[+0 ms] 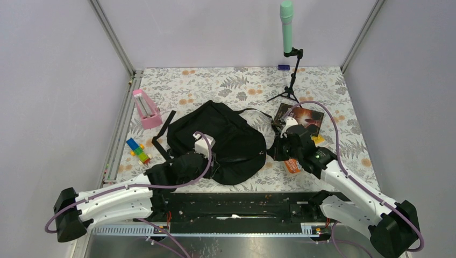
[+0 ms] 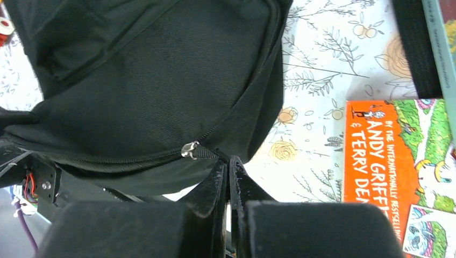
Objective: Pack the student bag
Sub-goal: Unzip the student bag at the center of the board.
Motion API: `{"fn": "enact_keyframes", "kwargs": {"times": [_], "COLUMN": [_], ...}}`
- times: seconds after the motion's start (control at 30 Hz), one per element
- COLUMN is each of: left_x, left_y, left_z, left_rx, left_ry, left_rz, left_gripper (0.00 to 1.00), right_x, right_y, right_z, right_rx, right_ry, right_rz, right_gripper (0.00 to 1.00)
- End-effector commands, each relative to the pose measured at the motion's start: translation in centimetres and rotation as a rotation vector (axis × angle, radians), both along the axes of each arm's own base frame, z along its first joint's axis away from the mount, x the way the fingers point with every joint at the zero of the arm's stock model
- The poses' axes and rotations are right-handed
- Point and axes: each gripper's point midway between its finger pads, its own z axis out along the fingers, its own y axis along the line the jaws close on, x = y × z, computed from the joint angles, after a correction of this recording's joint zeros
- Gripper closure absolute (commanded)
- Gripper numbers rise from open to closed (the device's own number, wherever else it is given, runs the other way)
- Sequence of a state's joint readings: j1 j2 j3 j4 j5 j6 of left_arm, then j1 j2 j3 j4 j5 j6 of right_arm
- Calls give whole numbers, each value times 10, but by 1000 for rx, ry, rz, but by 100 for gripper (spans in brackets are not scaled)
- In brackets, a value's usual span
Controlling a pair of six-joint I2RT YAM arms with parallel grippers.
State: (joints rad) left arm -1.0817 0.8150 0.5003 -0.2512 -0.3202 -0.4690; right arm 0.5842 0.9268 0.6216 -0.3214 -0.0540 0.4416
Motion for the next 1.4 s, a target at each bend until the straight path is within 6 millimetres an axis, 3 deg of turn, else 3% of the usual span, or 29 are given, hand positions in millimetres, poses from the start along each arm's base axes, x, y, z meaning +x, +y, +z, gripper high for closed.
{"fn": "enact_keyframes", "kwargs": {"times": [0.0,0.1,0.17,0.23,0.37,0.47,0.77,0.87,1.0,1.1,1.17,1.37], "left_x": [4,5,9,14,20,26,7,1,-4,-7,-14,-35], "left_y": [-1,-26,-43,-58,-93,-112,-153,-164,-171,-167,-164,-150], "left_z": [37,86,109,117,105,83,34,12,-8,-13,-16,-36], "left_rx": [-46,-165,-203,-204,-162,-122,-137,-118,-54,16,55,115], "left_ry": [-55,-122,-154,-170,-131,-74,70,120,135,89,57,66], "left_rz": [-14,-91,-130,-163,-234,-244,-363,-394,-395,-370,-379,-403], "left_gripper": [50,26,19,16,13,13,10,19,70,97,100,100], "right_x": [-2,-15,-27,-34,-37,-36,-26,-22,-13,-5,2,22], "right_y": [20,31,38,42,42,40,23,16,2,-10,-23,-35], "right_z": [8,8,6,5,3,6,2,2,4,6,5,6], "right_rx": [95,134,132,132,147,163,90,51,-30,-100,-174,-287], "right_ry": [-41,-33,-33,-33,-28,-49,-79,-89,-108,-114,-105,-110], "right_rz": [120,185,235,256,236,210,126,110,52,-3,-61,-92], "right_gripper": [100,100,100,100,100,100,100,100,100,100,100,100]}}
